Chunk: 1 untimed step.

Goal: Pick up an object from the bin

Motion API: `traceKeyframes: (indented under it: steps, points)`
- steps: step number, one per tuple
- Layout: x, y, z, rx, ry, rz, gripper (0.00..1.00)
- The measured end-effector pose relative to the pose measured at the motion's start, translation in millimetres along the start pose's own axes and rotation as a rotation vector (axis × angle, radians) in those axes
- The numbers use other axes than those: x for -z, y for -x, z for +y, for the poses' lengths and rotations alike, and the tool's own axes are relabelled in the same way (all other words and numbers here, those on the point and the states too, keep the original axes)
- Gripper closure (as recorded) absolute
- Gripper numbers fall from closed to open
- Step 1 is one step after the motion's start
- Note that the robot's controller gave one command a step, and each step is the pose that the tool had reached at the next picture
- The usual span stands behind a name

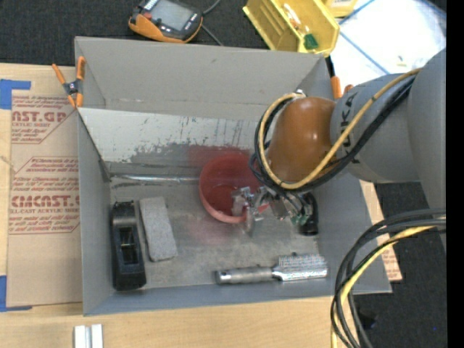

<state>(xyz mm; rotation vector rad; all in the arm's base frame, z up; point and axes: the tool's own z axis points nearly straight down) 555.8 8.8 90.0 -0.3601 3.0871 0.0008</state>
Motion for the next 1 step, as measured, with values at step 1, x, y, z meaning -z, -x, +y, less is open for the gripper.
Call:
traceKeyframes:
  steps: [1]
  points:
    - [-1.9,-0.9,0.3,0.001,0.001,0.003,0.0]
